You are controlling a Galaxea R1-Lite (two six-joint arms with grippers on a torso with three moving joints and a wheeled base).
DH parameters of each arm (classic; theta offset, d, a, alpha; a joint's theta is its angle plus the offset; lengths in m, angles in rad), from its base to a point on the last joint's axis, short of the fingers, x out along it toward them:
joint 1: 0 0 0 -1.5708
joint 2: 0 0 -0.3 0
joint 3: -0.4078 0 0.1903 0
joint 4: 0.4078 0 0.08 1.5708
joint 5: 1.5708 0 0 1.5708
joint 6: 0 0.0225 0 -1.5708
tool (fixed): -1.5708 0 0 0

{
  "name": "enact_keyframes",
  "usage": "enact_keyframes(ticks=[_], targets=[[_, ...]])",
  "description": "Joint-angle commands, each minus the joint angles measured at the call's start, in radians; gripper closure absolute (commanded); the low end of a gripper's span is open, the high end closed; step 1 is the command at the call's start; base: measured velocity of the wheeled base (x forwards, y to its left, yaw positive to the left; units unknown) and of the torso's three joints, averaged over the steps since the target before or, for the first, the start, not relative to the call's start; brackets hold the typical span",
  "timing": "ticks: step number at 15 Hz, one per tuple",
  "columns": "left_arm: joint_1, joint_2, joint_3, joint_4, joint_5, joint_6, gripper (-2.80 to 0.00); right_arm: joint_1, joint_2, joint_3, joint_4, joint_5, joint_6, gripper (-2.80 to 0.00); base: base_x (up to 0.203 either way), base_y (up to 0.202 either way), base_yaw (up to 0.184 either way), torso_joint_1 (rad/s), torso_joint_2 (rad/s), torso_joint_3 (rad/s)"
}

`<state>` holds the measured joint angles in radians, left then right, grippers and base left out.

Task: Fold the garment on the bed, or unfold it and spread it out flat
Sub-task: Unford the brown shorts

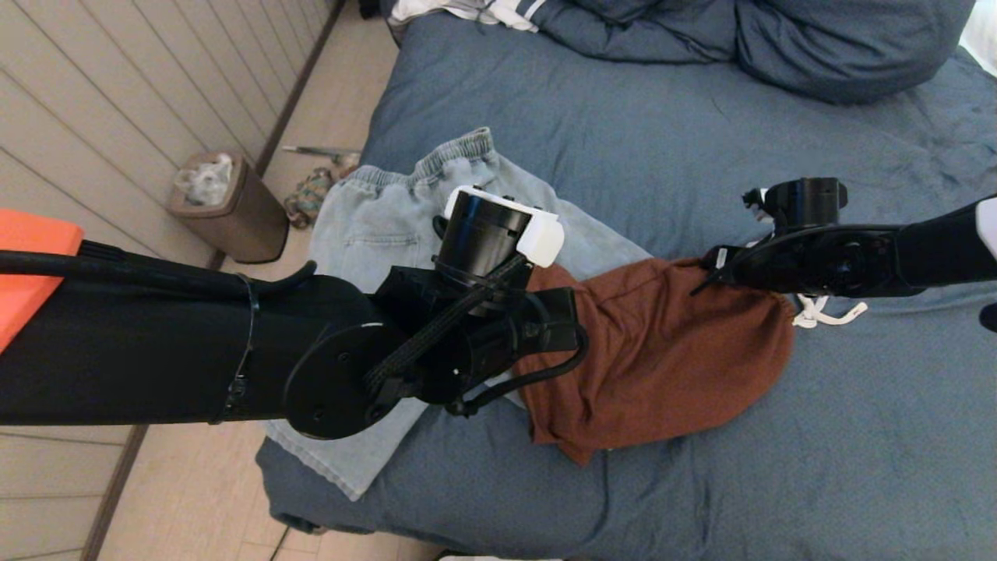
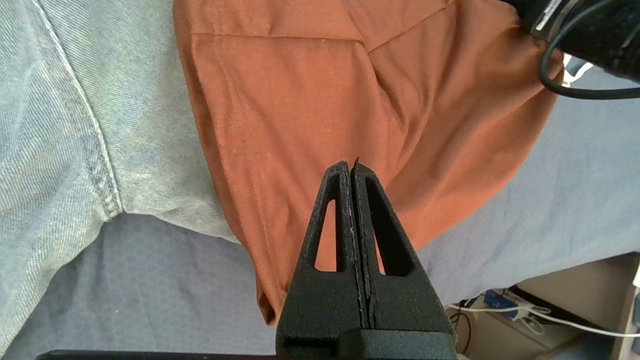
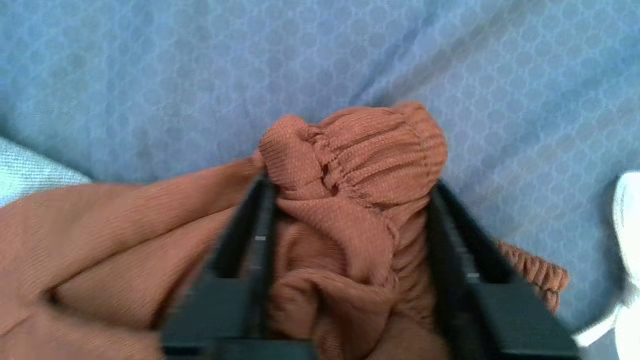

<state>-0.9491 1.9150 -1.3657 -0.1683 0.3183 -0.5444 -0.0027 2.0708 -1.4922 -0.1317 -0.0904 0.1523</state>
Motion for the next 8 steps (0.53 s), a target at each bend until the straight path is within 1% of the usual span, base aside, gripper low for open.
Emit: enact_keyframes(ticks=[1, 8], targets=[[0.000, 0.006, 0.001, 0.000, 0.002, -0.003, 0.00, 0.000, -0.058, 0.035, -0.001, -0.001, 0.002, 0.00, 0.000, 0.000, 0.000, 0.000, 0.00, 0.000], [-0.002, -0.022, 0.003, 0.003, 0.004, -0.005, 0.00, 0.018, -0.322, 0.158, 0.000, 0.000, 0.010, 0.00, 0.000, 0.000, 0.000, 0.000, 0.00, 0.000]])
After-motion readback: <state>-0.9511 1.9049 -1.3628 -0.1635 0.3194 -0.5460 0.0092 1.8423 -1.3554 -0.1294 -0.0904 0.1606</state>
